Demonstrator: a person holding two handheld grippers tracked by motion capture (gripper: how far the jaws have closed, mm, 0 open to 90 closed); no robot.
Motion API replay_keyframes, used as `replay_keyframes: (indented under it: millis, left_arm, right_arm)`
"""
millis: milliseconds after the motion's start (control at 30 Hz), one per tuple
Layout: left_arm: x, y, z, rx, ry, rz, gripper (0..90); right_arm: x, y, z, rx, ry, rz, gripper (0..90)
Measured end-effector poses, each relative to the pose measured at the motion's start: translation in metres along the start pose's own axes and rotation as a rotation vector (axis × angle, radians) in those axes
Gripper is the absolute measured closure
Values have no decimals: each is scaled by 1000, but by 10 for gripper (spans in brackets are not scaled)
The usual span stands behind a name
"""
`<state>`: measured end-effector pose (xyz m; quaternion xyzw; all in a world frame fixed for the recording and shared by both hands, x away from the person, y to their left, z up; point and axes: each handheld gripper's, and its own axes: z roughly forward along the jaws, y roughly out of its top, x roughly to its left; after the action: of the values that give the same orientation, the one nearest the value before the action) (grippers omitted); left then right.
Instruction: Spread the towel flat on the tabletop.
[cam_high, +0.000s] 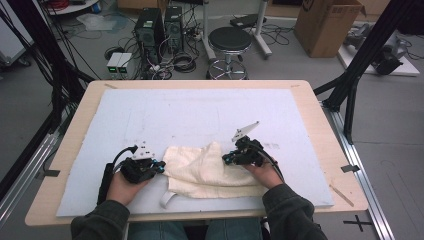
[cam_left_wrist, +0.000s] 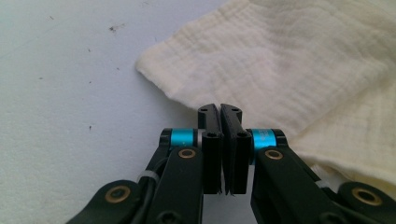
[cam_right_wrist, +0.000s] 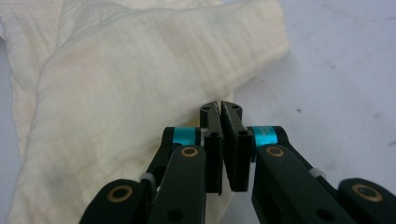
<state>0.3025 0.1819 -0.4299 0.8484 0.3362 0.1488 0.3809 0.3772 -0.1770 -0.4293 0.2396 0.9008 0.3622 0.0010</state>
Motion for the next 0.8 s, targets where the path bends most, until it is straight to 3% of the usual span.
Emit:
replay_keyframes:
  millis: [100, 233, 433, 533, 633, 700, 800]
  left_arm:
    - [0, 0, 0, 1, 1, 0, 868]
    - [0, 0, 0, -1, 5, -1, 868]
    - [0, 2, 2, -15, 6, -15, 866]
    - [-3, 4, 6, -9, 7, -5, 861]
    - [-3, 5, 5, -12, -9, -20, 771]
    - [0, 5, -1, -46, -40, -38, 712]
    - [4, 8, -10, -91, -39, -59, 654]
  right_arm:
    - [-1, -3, -9, -38, -3, 14, 875]
    - [-2, -6, -20, -59, -56, 17, 876]
    - [1, -22, -48, -75, -178, 51, 875]
    - [3, -34, -52, -63, -159, 68, 863]
    - [2, -41, -43, -8, -128, 73, 733]
    - [1, -42, -45, -50, -116, 77, 707]
    - [-2, -38, -55, -121, -108, 89, 678]
